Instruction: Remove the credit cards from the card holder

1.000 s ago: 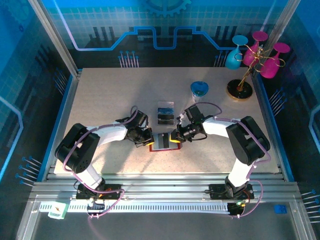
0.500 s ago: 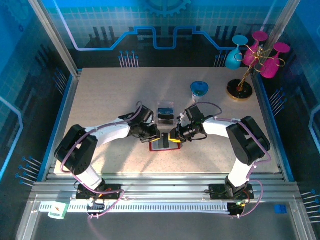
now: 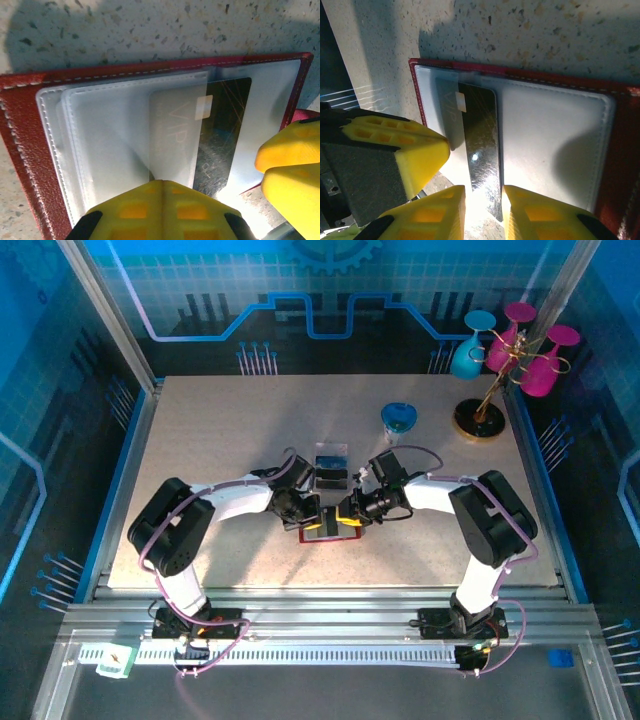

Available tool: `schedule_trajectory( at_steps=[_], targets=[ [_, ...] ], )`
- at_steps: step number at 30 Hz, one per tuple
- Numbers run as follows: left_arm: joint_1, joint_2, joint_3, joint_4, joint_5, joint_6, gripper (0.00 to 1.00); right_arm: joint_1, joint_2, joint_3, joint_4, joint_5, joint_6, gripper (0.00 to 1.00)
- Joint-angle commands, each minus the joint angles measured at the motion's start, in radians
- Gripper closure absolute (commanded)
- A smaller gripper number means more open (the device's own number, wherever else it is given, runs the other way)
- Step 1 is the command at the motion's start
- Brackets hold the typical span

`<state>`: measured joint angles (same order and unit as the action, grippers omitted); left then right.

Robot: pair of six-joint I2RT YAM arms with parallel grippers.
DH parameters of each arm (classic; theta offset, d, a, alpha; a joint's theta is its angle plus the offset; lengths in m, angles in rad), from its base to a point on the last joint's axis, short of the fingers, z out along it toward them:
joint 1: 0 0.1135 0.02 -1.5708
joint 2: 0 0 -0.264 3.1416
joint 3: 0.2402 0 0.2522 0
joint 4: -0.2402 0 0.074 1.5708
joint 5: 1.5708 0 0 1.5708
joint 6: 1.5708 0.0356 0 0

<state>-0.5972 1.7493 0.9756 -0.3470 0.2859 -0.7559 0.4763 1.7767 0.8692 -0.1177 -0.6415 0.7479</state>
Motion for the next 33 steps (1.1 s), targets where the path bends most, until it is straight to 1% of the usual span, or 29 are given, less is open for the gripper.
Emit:
schedule_trajectory(
  at_steps=[1, 2, 6, 21, 28, 33],
  targets=[
    [-0.005, -0.029, -0.010, -0.033, -0.030, 0.012, 0.93, -0.002, 0.031, 0.000, 0.010, -0.027, 0.011, 0.74],
    [-0.005, -0.040, -0.013, -0.034, -0.035, 0.009, 0.91, -0.002, 0.036, 0.002, 0.011, -0.029, 0.011, 0.74],
    [-0.003, -0.065, -0.004, -0.054, -0.051, 0.016, 0.91, 0.001, 0.038, 0.002, 0.015, -0.033, 0.013, 0.74],
    [-0.005, 0.021, -0.018, -0.031, -0.022, 0.023, 0.97, 0.007, 0.068, 0.004, 0.010, -0.044, 0.010, 0.74],
    [-0.005, 0.032, -0.022, -0.019, -0.014, 0.021, 0.97, 0.007, 0.072, 0.004, 0.024, -0.055, 0.017, 0.74],
    [-0.005, 0.036, -0.020, -0.017, -0.011, 0.020, 0.97, 0.007, 0.068, 0.005, 0.033, -0.061, 0.025, 0.77]
  ],
)
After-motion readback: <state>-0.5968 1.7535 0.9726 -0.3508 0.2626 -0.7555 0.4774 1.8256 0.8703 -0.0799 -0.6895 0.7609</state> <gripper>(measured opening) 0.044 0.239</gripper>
